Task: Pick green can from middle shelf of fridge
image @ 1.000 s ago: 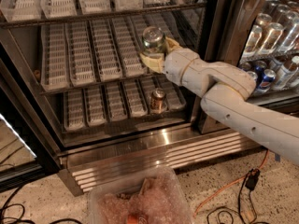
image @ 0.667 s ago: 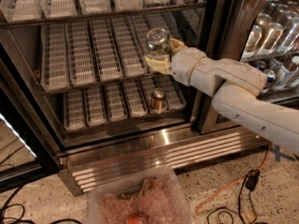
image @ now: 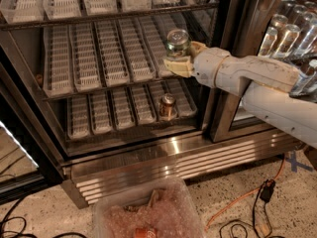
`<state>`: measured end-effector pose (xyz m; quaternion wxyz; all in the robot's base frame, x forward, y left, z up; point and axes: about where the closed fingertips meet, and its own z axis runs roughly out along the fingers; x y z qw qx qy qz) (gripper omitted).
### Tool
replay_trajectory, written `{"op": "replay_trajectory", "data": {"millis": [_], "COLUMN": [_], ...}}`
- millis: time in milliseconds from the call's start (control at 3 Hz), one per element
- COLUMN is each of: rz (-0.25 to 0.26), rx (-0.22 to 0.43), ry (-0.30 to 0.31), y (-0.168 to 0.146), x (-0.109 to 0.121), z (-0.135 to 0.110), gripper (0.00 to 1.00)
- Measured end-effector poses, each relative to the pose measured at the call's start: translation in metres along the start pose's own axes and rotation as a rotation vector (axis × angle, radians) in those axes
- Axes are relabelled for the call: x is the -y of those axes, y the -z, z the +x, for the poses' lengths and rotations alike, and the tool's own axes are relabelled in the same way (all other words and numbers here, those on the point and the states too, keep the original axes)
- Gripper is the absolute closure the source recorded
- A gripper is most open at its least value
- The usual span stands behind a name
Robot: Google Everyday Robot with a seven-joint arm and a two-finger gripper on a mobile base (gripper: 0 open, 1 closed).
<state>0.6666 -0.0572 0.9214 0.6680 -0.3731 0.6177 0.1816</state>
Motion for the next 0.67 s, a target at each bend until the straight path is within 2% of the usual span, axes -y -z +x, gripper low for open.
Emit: {"op": "replay_trajectory", "data": {"millis": [667], "rz": [-0.022], "rx": [-0.026], "ry": [-0.032], "y": [0.0011], "x": [0.0068], "z": [0.0046], "gripper": [1.00]}}
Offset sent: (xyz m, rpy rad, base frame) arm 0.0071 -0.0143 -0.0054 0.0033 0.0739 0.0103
